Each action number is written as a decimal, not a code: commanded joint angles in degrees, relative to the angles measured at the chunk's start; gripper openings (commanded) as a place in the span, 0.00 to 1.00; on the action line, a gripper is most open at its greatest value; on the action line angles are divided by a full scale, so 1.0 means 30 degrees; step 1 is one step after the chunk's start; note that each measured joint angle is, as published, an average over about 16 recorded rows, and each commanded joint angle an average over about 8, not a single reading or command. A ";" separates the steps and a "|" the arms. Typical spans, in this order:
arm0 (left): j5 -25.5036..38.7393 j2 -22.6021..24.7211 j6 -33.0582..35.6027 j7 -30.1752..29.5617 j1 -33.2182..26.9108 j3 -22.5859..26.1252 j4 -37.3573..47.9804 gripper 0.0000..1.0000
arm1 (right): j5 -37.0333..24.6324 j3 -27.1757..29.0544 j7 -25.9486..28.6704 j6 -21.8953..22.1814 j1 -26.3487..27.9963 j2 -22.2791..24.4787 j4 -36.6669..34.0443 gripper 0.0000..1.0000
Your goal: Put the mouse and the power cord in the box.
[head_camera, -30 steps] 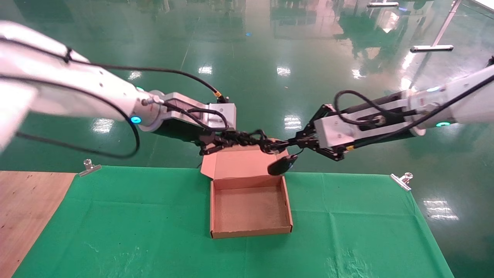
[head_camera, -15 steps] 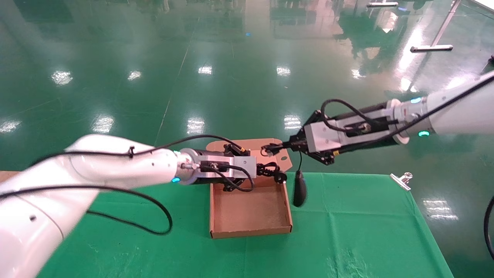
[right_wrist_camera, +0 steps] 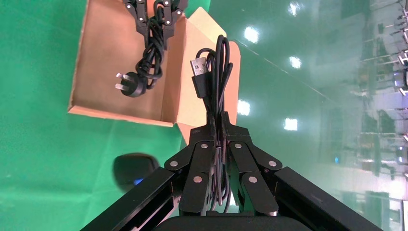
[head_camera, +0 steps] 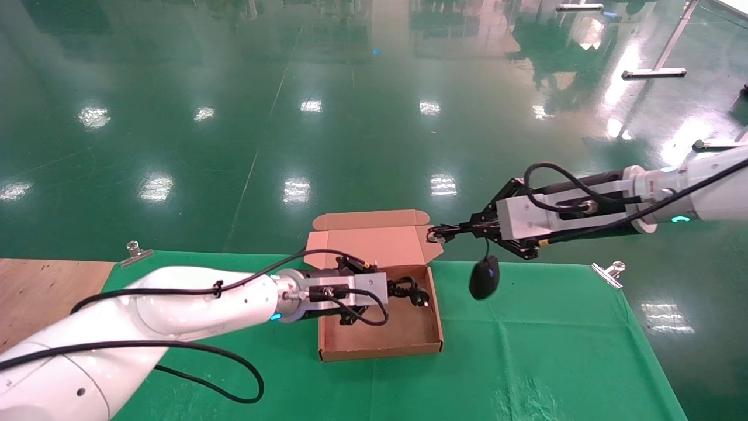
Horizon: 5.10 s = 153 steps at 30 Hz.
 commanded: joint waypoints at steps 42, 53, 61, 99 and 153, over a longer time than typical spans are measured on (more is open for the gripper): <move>-0.8268 -0.2508 0.1012 0.2843 0.0466 -0.0524 0.0731 1.00 | -0.0465 -0.0329 0.0604 -0.1711 0.0489 -0.2103 0.0298 0.00; -1.1889 -0.7921 0.3743 0.5667 0.2533 -0.3460 -0.2055 1.00 | -0.0345 -0.0897 0.2548 -0.0457 -0.1189 -0.3961 0.3218 0.00; -1.3595 -1.0855 0.3469 0.5778 0.4643 -0.4671 -0.4807 1.00 | 0.1143 -0.3931 0.6499 0.2124 -0.4352 -0.4110 0.8904 0.00; -1.3764 -1.1178 0.2092 0.5086 0.5930 -0.4497 -0.6404 1.00 | 0.3470 -1.1037 0.8996 1.1763 -0.7341 -0.3882 0.9979 1.00; -1.3640 -1.3772 1.4076 -0.5750 0.8312 -1.3907 -1.3478 1.00 | 1.5049 0.1661 1.8850 -0.0001 -1.4997 0.7439 2.1380 1.00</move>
